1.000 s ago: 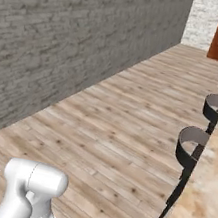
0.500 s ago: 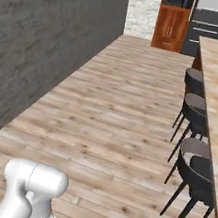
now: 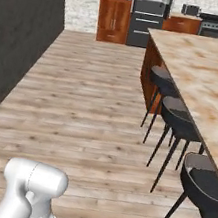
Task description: There is a bowl on the dining counter. Grab a lemon wedge from the fridge and place it in the bowl. Then get the liquor bottle and glass cup from the cabinet and place them next to the bowl.
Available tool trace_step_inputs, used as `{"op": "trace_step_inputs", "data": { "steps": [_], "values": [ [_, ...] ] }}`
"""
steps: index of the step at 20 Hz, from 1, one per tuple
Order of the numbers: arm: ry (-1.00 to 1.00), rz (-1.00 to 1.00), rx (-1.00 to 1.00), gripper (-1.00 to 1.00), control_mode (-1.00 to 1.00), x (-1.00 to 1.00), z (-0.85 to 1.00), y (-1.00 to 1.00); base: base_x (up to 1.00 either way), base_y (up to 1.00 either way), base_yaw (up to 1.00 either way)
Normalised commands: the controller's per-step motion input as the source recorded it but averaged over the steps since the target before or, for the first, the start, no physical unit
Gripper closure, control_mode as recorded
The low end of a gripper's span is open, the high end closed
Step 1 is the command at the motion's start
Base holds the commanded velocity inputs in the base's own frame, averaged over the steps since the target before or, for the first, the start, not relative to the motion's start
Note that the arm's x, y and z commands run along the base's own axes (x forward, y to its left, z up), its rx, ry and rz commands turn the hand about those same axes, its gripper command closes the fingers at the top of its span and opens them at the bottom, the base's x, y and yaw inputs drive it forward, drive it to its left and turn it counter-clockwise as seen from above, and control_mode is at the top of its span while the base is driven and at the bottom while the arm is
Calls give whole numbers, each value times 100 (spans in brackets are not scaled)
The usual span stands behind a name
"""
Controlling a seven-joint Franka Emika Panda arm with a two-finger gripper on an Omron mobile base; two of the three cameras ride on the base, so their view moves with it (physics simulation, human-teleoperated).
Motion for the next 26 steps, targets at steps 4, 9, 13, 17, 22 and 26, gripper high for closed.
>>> {"op": "trace_step_inputs", "data": {
  "steps": [4,9,13,17,22,26],
  "values": [
    [0,0,0,-100,100,0,0,0,100,74,-49],
    [0,0,0,-100,100,0,0,0,100,74,-48],
    [0,0,0,-100,100,0,0,0,100,74,-47],
    [0,0,0,-100,100,0,0,0,100,76,-46],
    [0,0,0,-100,100,0,0,0,100,84,-41],
    [0,0,0,-100,100,0,0,0,100,89,-39]
  ]
}}
